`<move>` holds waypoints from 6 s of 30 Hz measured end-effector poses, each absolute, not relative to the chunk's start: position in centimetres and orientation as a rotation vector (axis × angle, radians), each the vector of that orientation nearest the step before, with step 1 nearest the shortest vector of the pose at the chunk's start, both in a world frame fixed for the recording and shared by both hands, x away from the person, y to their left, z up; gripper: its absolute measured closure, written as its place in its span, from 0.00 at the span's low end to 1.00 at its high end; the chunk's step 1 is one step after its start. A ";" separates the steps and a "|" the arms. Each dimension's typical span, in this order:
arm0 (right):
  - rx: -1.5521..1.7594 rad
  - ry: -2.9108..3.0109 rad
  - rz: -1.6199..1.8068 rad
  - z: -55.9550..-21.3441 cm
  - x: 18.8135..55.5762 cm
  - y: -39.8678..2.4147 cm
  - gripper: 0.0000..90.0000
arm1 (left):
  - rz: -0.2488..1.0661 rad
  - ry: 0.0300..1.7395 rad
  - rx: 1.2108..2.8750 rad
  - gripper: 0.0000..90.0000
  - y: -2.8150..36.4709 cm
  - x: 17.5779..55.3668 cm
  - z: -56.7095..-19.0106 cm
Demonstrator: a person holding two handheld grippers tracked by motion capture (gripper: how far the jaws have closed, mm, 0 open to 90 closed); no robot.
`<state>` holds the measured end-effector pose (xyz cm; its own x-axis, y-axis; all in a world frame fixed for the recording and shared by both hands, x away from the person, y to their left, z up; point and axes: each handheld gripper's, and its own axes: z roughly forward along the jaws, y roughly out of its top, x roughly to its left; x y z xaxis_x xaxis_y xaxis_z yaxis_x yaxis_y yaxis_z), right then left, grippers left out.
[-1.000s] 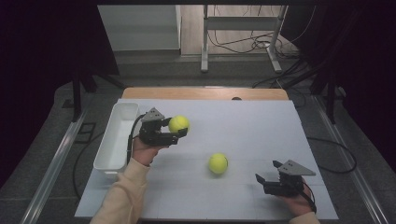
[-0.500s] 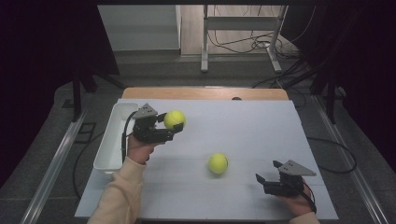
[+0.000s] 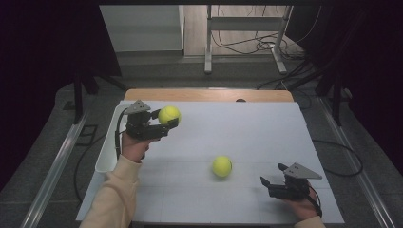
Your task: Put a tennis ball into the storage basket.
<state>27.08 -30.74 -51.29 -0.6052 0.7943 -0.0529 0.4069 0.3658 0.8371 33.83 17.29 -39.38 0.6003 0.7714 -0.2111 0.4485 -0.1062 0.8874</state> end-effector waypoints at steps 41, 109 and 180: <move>1.045 2.180 1.148 -51.3 27.2 -30.9 0.16 | 0.448 1.125 1.700 0.30 21.2 35.3 -38.2; 1.047 2.175 1.141 -51.3 27.2 -30.9 0.16 | 0.570 1.407 1.686 0.30 28.2 38.1 -39.6; 1.041 2.185 1.138 -51.4 27.2 -30.9 0.16 | 0.463 1.589 1.888 0.29 29.0 41.0 -44.1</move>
